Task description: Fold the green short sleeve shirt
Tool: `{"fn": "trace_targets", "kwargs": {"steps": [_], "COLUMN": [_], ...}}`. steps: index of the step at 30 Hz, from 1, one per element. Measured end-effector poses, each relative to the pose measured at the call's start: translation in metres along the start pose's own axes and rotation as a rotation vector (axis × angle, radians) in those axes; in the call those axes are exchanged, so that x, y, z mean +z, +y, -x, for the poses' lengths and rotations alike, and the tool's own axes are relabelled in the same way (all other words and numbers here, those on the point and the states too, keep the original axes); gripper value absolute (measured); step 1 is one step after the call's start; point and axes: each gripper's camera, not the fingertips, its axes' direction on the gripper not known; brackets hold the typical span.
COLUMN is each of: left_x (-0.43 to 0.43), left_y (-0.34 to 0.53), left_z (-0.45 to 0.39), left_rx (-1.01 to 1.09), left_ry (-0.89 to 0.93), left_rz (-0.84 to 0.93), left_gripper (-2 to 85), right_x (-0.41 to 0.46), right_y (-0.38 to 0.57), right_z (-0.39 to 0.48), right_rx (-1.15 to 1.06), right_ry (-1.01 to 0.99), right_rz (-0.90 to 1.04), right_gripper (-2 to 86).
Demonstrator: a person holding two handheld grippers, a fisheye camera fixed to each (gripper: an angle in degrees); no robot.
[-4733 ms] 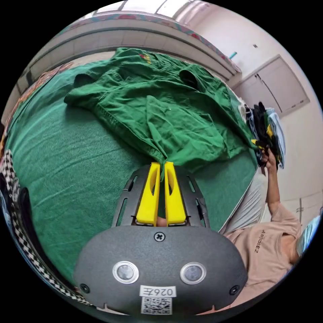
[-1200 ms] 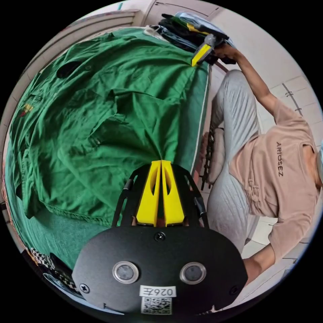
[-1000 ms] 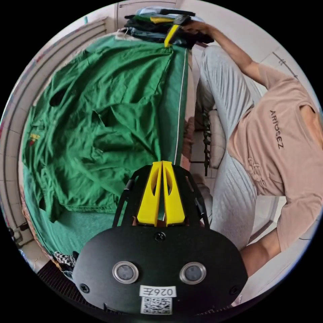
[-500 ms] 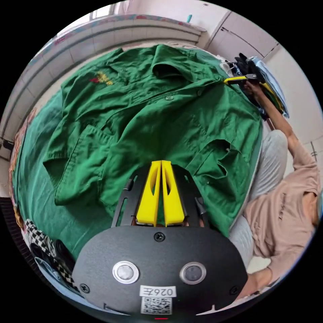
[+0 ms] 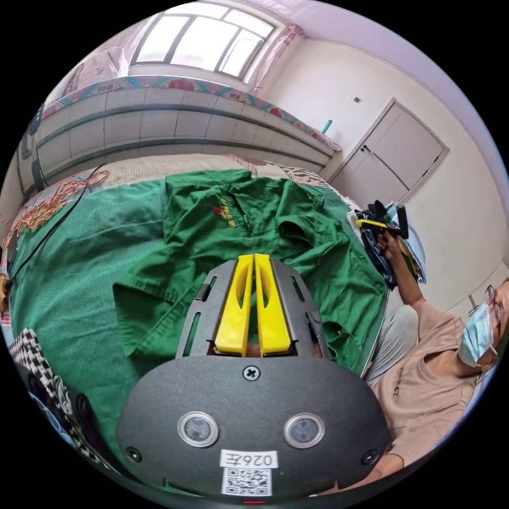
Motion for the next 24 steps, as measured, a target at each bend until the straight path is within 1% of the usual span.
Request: {"fn": "trace_targets", "kwargs": {"steps": [2, 3, 6, 8, 9, 10, 11, 13, 14, 15, 18, 20, 22, 23, 24], "left_x": [0.016, 0.034, 0.080, 0.095, 0.097, 0.096, 0.089, 0.074, 0.068, 0.069, 0.085, 0.093, 0.100, 0.111, 0.129], "left_y": [-0.006, -0.009, -0.002, 0.009, 0.018, 0.023, 0.033, 0.046, 0.053, 0.060, 0.079, 0.090, 0.099, 0.103, 0.106], "left_z": [0.014, 0.024, 0.046, 0.052, 0.053, 0.053, 0.055, 0.058, 0.060, 0.062, 0.061, 0.057, 0.054, 0.054, 0.051], "left_rx": [-0.014, -0.026, -0.061, -0.063, -0.057, -0.055, -0.056, -0.057, -0.053, -0.052, -0.064, -0.066, -0.075, -0.086, -0.076], "left_ry": [-0.026, -0.038, -0.021, -0.036, -0.049, -0.056, -0.075, -0.126, -0.174, -0.204, -0.197, -0.187, -0.159, -0.147, -0.149], "left_rz": [0.026, 0.078, 0.191, 0.211, 0.194, 0.175, 0.130, 0.082, 0.084, 0.128, 0.238, 0.269, 0.273, 0.305, 0.396], "left_gripper": [5.9, 7.7, 10.6, 10.8, 10.8, 10.9, 10.9, 11.0, 11.8, 13.2, 17.1, 18.5, 17.6, 13.1, 9.0], "right_x": [0.011, 0.026, 0.079, 0.111, 0.129, 0.137, 0.150, 0.170, 0.184, 0.201, 0.208, 0.201, 0.196, 0.193, 0.188], "right_y": [-0.026, -0.043, -0.080, -0.093, -0.099, -0.101, -0.105, -0.110, -0.111, -0.112, -0.115, -0.114, -0.110, -0.106, -0.104], "right_z": [0.042, 0.069, 0.132, 0.172, 0.199, 0.212, 0.237, 0.267, 0.282, 0.292, 0.293, 0.290, 0.287, 0.288, 0.291], "right_rx": [-0.084, -0.126, -0.214, -0.280, -0.325, -0.343, -0.377, -0.417, -0.437, -0.452, -0.412, -0.398, -0.383, -0.391, -0.404], "right_ry": [-0.061, -0.094, -0.105, -0.073, -0.046, -0.034, -0.020, -0.023, -0.015, 0.008, -0.022, -0.049, -0.075, -0.077, -0.064], "right_rz": [-0.005, 0.018, 0.117, 0.160, 0.178, 0.179, 0.182, 0.218, 0.257, 0.311, 0.351, 0.354, 0.358, 0.359, 0.356], "right_gripper": [-0.8, -0.5, 2.2, 5.5, 8.7, 9.9, 12.4, 13.4, 13.5, 13.3, 11.1, 9.9, 8.0, 5.4, 2.8]}}
